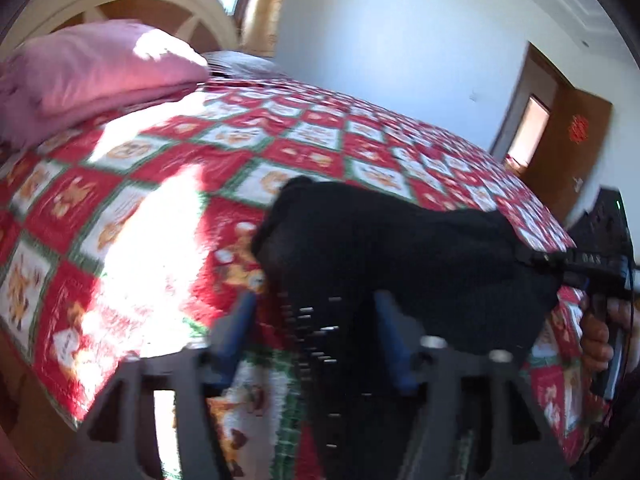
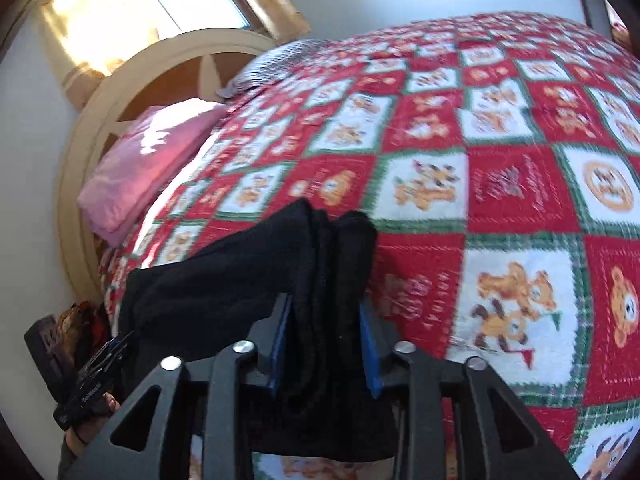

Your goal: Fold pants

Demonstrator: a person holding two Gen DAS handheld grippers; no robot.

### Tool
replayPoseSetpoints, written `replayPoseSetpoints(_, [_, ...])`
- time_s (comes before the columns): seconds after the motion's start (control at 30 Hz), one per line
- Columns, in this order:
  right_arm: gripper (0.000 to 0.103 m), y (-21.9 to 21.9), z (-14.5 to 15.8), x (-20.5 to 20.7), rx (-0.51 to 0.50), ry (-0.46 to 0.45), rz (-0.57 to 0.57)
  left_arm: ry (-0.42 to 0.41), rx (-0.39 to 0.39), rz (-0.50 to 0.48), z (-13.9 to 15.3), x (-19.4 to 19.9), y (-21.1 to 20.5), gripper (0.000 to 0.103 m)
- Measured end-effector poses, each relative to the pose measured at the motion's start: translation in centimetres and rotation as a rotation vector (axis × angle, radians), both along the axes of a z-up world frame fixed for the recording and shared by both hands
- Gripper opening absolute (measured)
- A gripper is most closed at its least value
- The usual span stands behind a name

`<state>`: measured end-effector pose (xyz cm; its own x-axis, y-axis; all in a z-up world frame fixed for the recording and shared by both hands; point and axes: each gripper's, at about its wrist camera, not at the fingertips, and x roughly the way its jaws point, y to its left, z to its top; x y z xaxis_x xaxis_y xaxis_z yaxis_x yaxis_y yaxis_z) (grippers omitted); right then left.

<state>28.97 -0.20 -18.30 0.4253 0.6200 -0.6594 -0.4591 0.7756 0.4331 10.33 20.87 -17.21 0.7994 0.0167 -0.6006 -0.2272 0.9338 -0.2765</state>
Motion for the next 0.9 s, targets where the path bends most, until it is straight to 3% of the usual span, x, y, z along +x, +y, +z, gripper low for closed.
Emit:
replayPoseSetpoints(0.13, [0.056,-1.5,-0.7,0.2,-0.028,0.005,-0.046,-0.004,-0.041,0.009,-0.3,-0.2,0.5,0.081])
replayPoseSetpoints(0.3, [0.059,-2.9,0.6,-1.4,-0.004,-0.051,-0.079,0.001,-0.004,0.029,0.3,-0.1,0.5,0.085])
replayPoseSetpoints(0.37, [0.059,-3.2,1.0,-2.6,0.013,-0.078,-0.042,0.003,0.028,0.036,0.5,0.0,0.4,0.087])
replayPoseSetpoints(0.4, [0.059,-3.1,0.8,-3.0,-0.010,-0.080,-0.026,0.005,0.029,0.035,0.4,0.0,0.4,0.087])
replayPoseSetpoints(0.43, [0.059,-3.0,0.1,-3.3,-0.097,-0.094,-0.043,0.008,0.026,0.039,0.4,0.0,0.4,0.087])
replayPoseSetpoints(0.5, [0.070,-3.5,-0.5,-3.5,-0.124,-0.122,-0.079,0.011,0.021,0.045,0.5,0.1,0.4,0.090])
replayPoseSetpoints(0.6, [0.070,-5.1,-0.6,-3.1,-0.074,-0.077,-0.139,0.013,0.060,0.050,1.0,-0.2,0.0,0.090])
replayPoseSetpoints(0.9, [0.071,-5.3,-1.0,-3.1,-0.156,-0.100,-0.137,0.013,0.074,0.038,1.5,-0.7,-0.7,0.091])
